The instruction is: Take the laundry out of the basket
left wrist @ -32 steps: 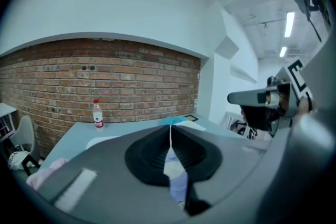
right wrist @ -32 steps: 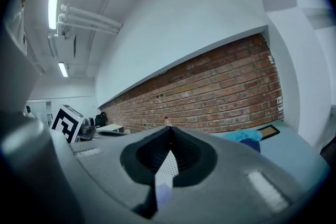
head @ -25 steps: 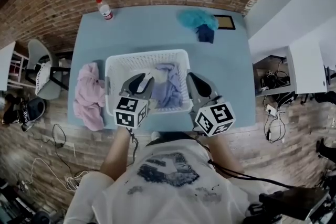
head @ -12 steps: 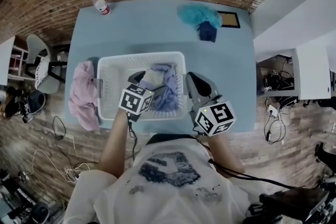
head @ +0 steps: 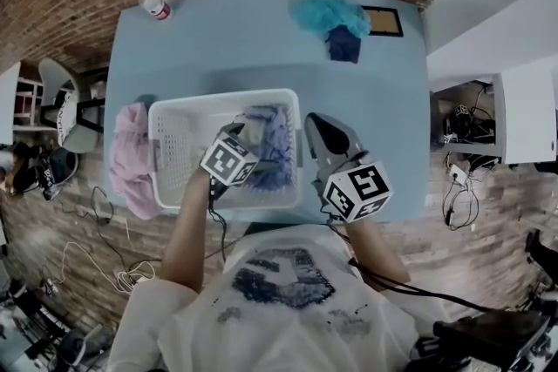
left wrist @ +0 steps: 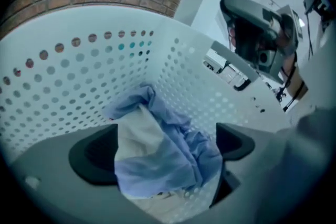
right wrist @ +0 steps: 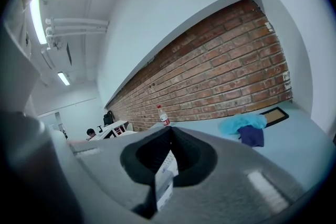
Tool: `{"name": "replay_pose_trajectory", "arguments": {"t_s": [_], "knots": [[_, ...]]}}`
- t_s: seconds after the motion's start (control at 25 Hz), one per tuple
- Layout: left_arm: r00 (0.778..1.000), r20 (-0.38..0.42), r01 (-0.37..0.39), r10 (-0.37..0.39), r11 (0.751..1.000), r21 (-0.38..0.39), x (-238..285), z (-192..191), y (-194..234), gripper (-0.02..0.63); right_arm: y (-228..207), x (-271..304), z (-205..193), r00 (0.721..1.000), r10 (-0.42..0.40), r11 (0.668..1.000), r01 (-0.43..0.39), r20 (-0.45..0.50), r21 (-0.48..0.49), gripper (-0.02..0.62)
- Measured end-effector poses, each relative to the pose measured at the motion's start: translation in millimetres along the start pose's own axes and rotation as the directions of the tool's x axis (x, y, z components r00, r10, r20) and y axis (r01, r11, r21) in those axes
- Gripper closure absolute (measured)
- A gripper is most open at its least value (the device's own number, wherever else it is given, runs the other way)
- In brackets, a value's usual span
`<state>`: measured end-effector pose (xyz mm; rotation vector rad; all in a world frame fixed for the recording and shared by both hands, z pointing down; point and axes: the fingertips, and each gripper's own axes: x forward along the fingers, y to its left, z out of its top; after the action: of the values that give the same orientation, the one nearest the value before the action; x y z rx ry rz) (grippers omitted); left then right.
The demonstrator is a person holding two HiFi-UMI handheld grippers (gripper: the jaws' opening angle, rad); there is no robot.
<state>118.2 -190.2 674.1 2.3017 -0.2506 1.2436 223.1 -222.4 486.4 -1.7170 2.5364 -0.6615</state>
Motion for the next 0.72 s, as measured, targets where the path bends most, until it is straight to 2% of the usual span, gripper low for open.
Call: {"name": "replay_pose_trajectory", "arguments": {"t_s": [0.2,0.4,0.72], "knots": [[0.995,-0.102,-0.008,0.015,0.997,0.071,21.9,-16.2,5.4,0.044,-5.5,11.7,-4.2,1.0,0.006,1.0,-0.006,-0.016,0.009,0.597],[0.983,-0.155,-0.074,0.1,0.984,0.162,27.0,-18.9,20.6,0.037,-5.9,19.8,-4.4,1.0,0.011,1.0,-0.011,-0.028,0.006,0.597],[0.972,-0.236,0.037,0.001,0.987,0.157,78.2,-54.0,3.9,0.029,-4.5,21.1,-2.7,0.999,0.009,1.0,-0.009,-0.034,-0.001,0.597]]}}
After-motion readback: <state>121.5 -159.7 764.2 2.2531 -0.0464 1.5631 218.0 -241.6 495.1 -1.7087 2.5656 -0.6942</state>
